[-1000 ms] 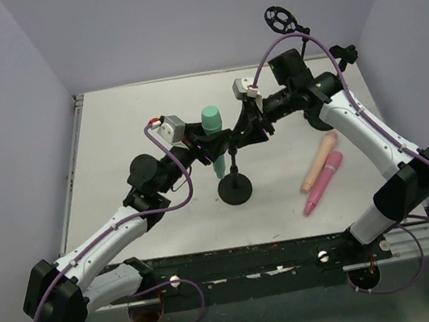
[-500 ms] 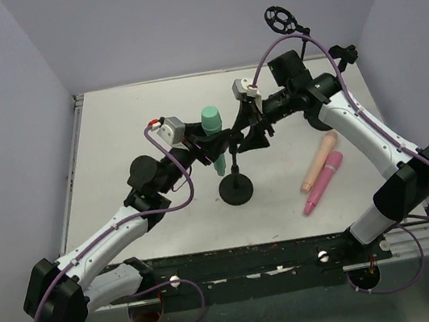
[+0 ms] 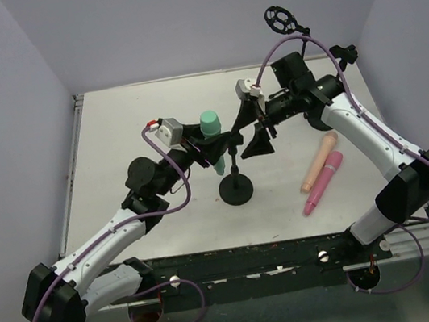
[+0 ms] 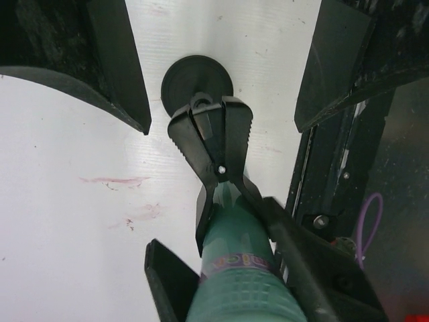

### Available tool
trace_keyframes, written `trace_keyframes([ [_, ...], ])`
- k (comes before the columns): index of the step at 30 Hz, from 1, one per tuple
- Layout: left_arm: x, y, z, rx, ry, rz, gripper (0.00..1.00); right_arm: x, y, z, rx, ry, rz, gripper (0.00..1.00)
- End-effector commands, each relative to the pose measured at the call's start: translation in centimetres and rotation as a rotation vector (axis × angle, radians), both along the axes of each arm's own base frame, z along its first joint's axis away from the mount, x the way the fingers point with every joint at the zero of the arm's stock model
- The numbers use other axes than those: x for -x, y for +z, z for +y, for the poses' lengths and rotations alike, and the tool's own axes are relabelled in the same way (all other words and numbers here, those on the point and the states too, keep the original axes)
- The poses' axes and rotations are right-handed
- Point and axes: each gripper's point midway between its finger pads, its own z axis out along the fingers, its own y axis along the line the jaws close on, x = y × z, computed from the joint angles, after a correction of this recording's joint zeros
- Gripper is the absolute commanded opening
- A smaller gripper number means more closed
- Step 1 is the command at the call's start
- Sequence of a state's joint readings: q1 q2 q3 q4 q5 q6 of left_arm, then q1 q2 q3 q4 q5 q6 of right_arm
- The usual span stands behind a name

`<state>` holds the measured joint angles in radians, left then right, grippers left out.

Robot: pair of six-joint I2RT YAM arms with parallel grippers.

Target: Attach the microphones to the stand

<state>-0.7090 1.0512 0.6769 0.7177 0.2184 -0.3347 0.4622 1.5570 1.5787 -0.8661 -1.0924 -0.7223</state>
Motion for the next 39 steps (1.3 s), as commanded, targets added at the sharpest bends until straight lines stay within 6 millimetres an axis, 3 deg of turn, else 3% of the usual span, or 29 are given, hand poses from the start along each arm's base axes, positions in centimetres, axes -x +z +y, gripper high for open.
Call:
trace_keyframes([
  [1,1.3,2.0,0.4,0.044,-0.03,-0.006,0.69,0.7,1.4,-0.6,-0.046,-0.001,-0.012,0.96],
  [11,3.2,2.2,1.8,-0.019,-0.037,-0.036,0.99,0.8,1.6,-1.8,-0.072,-0.025,-0.027,1.0],
  [16,4.0,1.2,4.6,-0.042,0.057,-0.043,0.99,1.0,1.4,-2.9,-0.09,-0.058,-0.046,1.0],
  [20,4.8,-2.1,6.9,-0.044,0.118,0.018,0.99,1.5,0.2,-4.0,-0.112,-0.089,-0.032,1.0],
  [22,5.5,-3.5,7.5,-0.032,0.116,0.047,0.99,2.0,-1.5,-4.2,-0.104,-0.101,0.002,1.0],
  [30,7.5,-9.4,7.7,0.004,0.051,0.093,0.99,3.9,-6.7,-4.2,-0.15,-0.071,0.062,1.0],
  [39,7.0,-12.6,7.6,0.03,0.063,0.198,0.99,1.3,-8.8,-2.8,-0.174,-0.148,0.035,0.93],
])
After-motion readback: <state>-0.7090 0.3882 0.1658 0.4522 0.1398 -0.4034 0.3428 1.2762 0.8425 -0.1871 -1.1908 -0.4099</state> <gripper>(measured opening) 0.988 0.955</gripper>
